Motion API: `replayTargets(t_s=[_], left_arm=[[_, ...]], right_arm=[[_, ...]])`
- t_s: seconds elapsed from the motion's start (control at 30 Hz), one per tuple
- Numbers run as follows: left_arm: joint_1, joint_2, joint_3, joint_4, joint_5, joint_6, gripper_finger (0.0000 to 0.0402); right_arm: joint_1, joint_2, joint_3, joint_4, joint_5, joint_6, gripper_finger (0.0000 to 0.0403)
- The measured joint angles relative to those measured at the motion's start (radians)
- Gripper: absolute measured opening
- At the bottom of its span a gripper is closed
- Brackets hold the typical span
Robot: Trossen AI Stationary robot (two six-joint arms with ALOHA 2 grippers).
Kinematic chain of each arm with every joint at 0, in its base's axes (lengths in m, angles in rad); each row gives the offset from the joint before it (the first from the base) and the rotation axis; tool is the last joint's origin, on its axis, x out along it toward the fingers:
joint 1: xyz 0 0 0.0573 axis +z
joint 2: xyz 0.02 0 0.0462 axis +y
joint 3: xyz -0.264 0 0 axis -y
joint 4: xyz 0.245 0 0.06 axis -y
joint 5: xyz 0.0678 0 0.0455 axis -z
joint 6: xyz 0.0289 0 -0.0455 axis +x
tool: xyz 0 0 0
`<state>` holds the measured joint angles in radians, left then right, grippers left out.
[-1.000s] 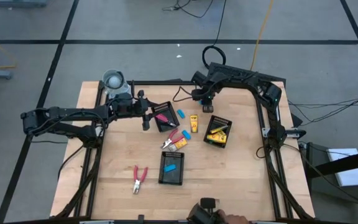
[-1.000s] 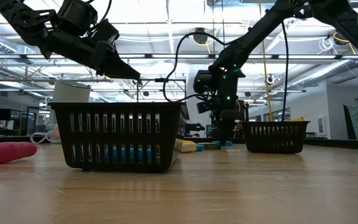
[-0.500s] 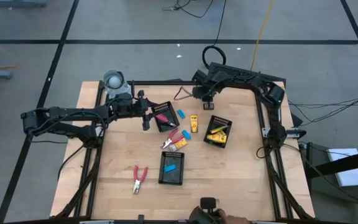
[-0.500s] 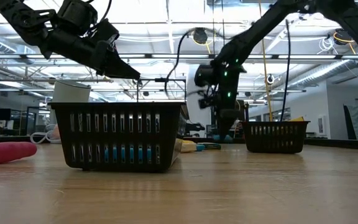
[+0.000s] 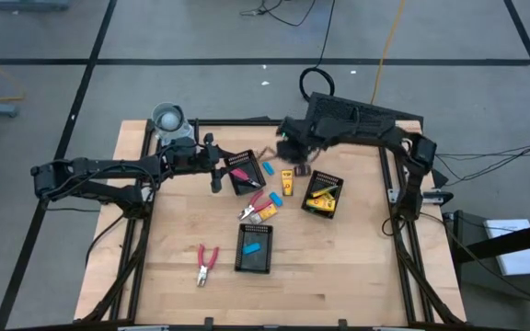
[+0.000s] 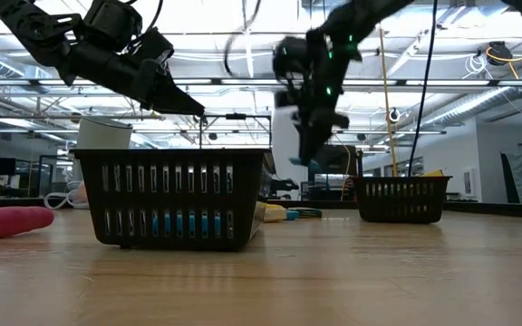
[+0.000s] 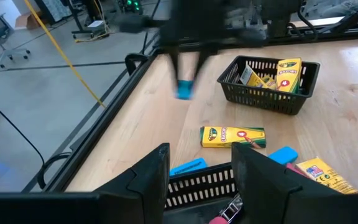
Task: Pick & Place School Supplies
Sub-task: Put the blue eraser into the bottom left black basket
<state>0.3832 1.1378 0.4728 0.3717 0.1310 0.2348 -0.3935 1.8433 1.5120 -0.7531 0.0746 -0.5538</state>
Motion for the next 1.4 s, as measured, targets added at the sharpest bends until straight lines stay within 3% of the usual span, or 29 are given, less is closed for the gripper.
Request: replayTargets(t_s=[0.4, 0.63, 0.97, 1.23, 1.4], left_arm=[[0.0, 0.0, 0.0, -0.001, -0.001, 0.0, 0.0177], [0.0, 0.0, 0.0, -0.001, -0.01, 0.007, 0.0177], [0.016, 0.0, 0.0, 0.0, -0.011, -0.002, 0.0177], [0.036, 0.0, 0.0, 0.0, -0.005, -0.004, 0.0177], [0.045, 0.0, 0.0, 0.001, 0.0, -0.004, 0.0177]], right_arm=[[0.424, -0.03, 0.002, 0.062, -0.028, 0.19, 0.0053], [0.575, -0.03, 0.002, 0.213, -0.096, 0.292, 0.0053], [0.61, 0.079, 0.003, 0.385, -0.261, 0.362, 0.0053], [0.606, 0.12, 0.004, 0.42, -0.262, 0.355, 0.0054], [0.591, 0.109, 0.004, 0.437, -0.262, 0.364, 0.0152]])
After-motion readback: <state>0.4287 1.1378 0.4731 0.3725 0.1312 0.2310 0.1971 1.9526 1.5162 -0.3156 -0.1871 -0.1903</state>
